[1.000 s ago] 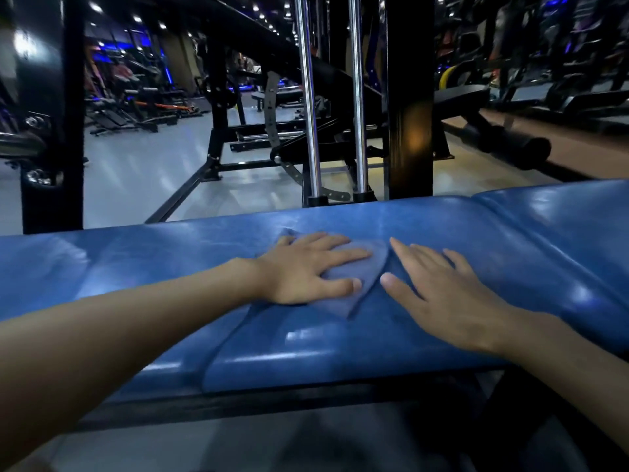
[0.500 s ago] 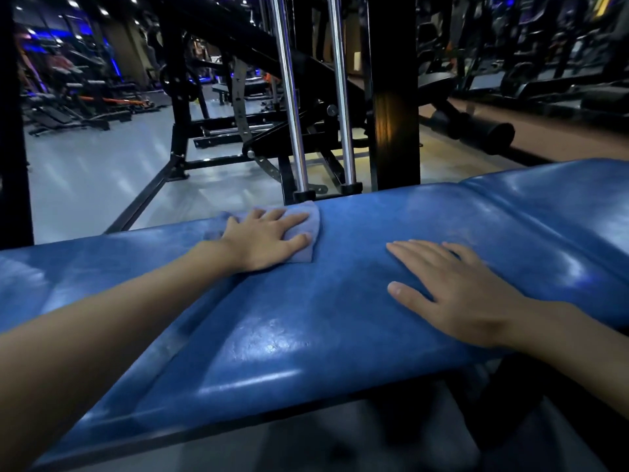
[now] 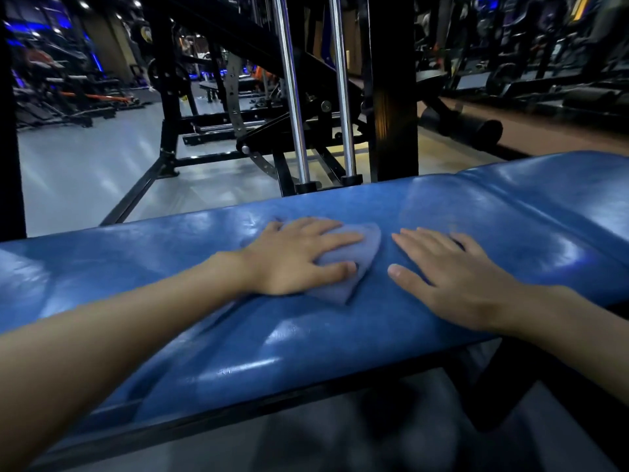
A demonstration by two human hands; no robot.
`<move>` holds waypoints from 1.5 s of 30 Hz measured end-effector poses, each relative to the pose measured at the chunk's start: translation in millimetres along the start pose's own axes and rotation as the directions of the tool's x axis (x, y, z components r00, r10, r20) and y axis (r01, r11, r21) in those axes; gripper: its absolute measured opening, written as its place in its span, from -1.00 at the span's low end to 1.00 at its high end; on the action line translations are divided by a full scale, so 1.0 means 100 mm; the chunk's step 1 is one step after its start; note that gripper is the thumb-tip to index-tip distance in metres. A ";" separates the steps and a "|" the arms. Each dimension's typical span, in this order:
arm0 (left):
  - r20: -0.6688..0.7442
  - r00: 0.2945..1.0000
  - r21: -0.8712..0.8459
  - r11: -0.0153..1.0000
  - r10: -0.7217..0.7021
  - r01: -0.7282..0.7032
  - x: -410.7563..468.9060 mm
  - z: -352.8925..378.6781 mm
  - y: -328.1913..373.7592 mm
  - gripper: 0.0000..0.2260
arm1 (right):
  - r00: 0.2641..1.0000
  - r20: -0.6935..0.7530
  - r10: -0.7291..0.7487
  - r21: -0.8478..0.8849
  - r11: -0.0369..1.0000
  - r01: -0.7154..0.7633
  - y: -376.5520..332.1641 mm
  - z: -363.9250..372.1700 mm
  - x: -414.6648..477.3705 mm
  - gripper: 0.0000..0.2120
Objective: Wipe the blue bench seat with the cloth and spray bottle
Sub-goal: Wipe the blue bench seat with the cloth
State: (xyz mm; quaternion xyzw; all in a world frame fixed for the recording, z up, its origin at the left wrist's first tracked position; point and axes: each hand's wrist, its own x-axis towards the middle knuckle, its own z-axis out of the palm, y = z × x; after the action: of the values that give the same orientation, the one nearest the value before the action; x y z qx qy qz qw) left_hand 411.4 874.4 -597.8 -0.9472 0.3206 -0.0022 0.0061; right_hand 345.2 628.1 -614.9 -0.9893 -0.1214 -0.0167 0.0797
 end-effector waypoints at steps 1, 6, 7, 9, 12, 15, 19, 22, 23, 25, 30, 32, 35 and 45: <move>0.007 0.997 -0.012 0.997 -0.075 0.075 0.10 0.00 -0.18 -0.38 | 1.000 0.001 -0.004 -0.029 1.000 0.004 0.01 0.03 0.01 0.10; 0.033 0.904 -0.078 0.900 -0.427 0.428 0.43 -0.01 -1.00 -0.28 | 1.000 -0.026 -0.014 -0.063 0.998 0.012 0.03 0.07 0.03 0.11; 0.028 0.891 -0.071 0.888 -0.454 0.454 0.46 0.00 -1.02 -0.30 | 1.000 -0.027 -0.016 -0.067 0.998 0.014 0.03 0.07 0.04 0.11; 0.014 0.897 -0.011 0.896 -0.443 0.443 0.46 0.02 -0.92 -0.39 | 1.000 -0.018 -0.016 -0.066 0.998 0.015 0.03 0.07 0.03 0.10; 0.032 0.944 0.021 0.944 -0.329 0.329 0.24 0.02 -0.60 -0.36 | 1.000 -0.019 -0.018 -0.051 0.999 0.017 0.03 0.07 0.04 0.03; 0.065 0.982 0.063 0.983 -0.177 0.173 -0.07 -0.02 -0.16 -0.27 | 1.000 -0.023 -0.011 -0.014 1.000 0.011 0.05 0.06 0.05 -0.01; 0.027 0.995 0.083 0.991 0.098 -0.100 -0.51 -0.01 0.38 -0.34 | 0.999 -0.034 -0.005 0.029 1.000 0.006 0.05 0.05 0.04 -0.09; 0.034 0.984 0.063 0.983 0.173 -0.175 -0.63 -0.02 0.42 -0.38 | 0.999 -0.033 -0.006 0.067 0.998 0.008 0.00 -0.04 0.03 -0.08; 0.048 0.987 0.041 0.987 0.156 -0.158 -0.59 -0.03 0.37 -0.38 | 0.999 -0.039 -0.015 0.065 0.998 0.018 -0.02 -0.06 0.03 -0.08; 0.052 0.993 0.022 0.994 0.108 -0.109 -0.43 -0.05 0.20 -0.37 | 0.999 -0.035 -0.039 0.060 0.997 0.041 -0.10 -0.07 0.03 -0.08; 0.014 0.986 -0.016 0.986 -0.168 0.168 0.03 0.00 -0.63 -0.36 | 0.996 0.028 -0.085 -0.042 0.995 0.087 -0.24 0.05 0.01 0.03; 0.031 0.942 -0.060 0.940 -0.335 0.336 0.13 -0.01 -1.07 -0.29 | 0.995 0.035 -0.088 -0.061 0.994 0.090 -0.23 0.07 0.02 0.00; 0.050 0.872 -0.083 0.868 -0.488 0.490 0.17 0.00 -1.39 -0.31 | 0.995 0.034 -0.092 -0.098 0.991 0.095 -0.22 0.07 0.04 -0.02; 0.054 0.996 0.079 0.995 -0.066 0.062 -0.48 -0.03 -0.22 -0.30 | 1.000 0.017 -0.009 -0.046 0.999 0.010 -0.27 0.04 0.00 -0.06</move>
State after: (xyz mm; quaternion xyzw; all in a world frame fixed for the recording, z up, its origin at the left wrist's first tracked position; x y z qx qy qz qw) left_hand 386.6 921.4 -594.5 -0.9557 0.2895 0.0121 0.0518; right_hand 338.9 654.5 -615.1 -0.9904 -0.1263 -0.0114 0.0558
